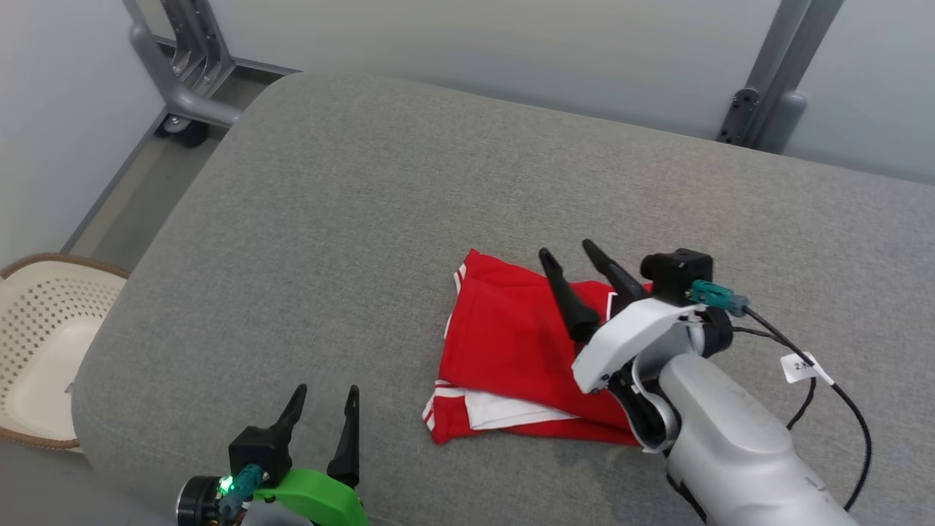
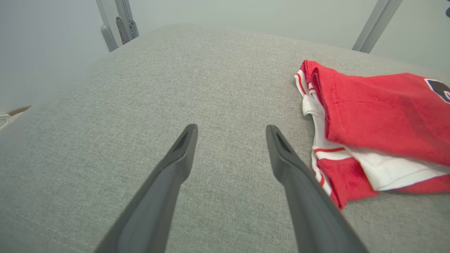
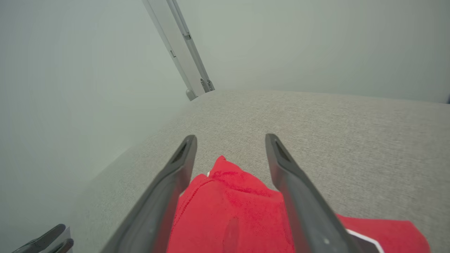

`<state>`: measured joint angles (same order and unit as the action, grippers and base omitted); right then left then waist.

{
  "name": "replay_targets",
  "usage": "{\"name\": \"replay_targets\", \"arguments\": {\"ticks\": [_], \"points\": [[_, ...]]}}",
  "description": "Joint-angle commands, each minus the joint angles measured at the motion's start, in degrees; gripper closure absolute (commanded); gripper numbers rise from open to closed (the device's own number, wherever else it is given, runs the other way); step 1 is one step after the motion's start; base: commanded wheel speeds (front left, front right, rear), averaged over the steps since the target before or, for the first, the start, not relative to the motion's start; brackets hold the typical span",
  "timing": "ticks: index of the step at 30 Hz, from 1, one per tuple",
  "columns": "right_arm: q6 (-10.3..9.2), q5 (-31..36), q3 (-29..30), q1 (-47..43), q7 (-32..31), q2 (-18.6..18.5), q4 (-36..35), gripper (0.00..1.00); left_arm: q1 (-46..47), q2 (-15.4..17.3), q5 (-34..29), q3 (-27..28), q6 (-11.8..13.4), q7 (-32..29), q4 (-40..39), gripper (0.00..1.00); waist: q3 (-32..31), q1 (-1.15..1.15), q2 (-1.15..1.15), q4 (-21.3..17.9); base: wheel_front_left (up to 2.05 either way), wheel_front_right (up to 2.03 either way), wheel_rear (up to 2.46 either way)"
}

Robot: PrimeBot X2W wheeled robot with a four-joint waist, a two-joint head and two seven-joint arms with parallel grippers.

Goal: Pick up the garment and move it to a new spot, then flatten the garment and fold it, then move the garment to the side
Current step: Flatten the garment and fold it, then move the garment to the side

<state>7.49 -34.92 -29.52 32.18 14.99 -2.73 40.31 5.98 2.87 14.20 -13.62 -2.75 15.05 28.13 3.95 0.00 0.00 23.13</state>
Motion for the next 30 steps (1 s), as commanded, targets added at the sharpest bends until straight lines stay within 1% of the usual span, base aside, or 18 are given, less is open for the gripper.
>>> {"name": "replay_targets", "arguments": {"ticks": [1, 5, 7, 9, 13, 18, 24, 28, 30], "points": [[-0.01, 3.06, 3.88, -1.96, 0.2, -0.34, -0.23, 0.0, 1.01, 0.09, -0.3, 0.62, 0.31, 0.12, -0.31, 0.0, -0.13, 0.0, 0.0, -4.71, 0.0, 0.0, 0.0], [-0.01, 11.44, 14.51, -5.46, 0.19, -0.34, -2.68, 0.0, 1.33, 0.09, -1.38, 2.36, 0.64, 0.13, -1.17, 0.0, -0.19, 0.0, 0.0, -8.85, 0.0, 0.0, 0.0], [-0.01, 14.96, 18.84, -7.47, 0.2, -0.25, -4.11, 0.0, 1.41, 0.09, -1.83, 3.38, 0.98, 0.13, -1.62, 0.0, -0.16, 0.0, 0.0, -10.86, 0.0, 0.0, 0.0], [-0.01, 17.4, 22.43, -9.47, 0.2, -0.22, -5.35, 0.0, 1.4, 0.12, -2.26, 4.38, 1.3, 0.1, -1.95, 0.0, -0.21, 0.0, 0.0, -12.74, 0.0, 0.0, 0.0], [-0.01, 21.12, 27.44, -12.61, 0.19, -0.23, -7.35, 0.0, 1.52, 0.11, -2.91, 6.54, 1.71, 0.07, -2.71, 0.0, -0.16, 0.0, 0.0, -16.04, 0.0, 0.0, 0.0], [-0.01, 23.41, 30.46, -16.48, 0.2, -0.25, -9.2, 0.0, 0.4, 0.11, -3.98, 8.5, 1.81, 0.06, -3.46, 0.0, -0.58, 0.0, 0.0, -19.08, 0.0, 0.0, 0.0], [-0.01, 24.43, 30.21, -20.11, 0.21, -0.23, -10.27, 0.0, -1.9, 0.13, -4.82, 10.15, 2.18, 0.07, -4.01, 0.0, -2.43, 0.0, 0.0, -21.25, 0.0, 0.0, 0.0], [-0.01, 23.33, 29.75, -22.13, 0.2, -0.26, -10.73, 0.0, -3.81, 0.13, -5.04, 10.82, 2.49, 0.07, -5.19, 0.0, -3.56, 0.0, 0.0, -22.08, 0.0, 0.0, 0.0], [-0.01, 21.78, 29.79, -22.92, 0.2, -0.25, -10.41, 0.0, -4.56, 0.13, -5.11, 11.08, 2.67, 0.07, -5.57, 0.0, -3.9, 0.0, 0.0, -22.3, 0.0, 0.0, 0.0]]}}
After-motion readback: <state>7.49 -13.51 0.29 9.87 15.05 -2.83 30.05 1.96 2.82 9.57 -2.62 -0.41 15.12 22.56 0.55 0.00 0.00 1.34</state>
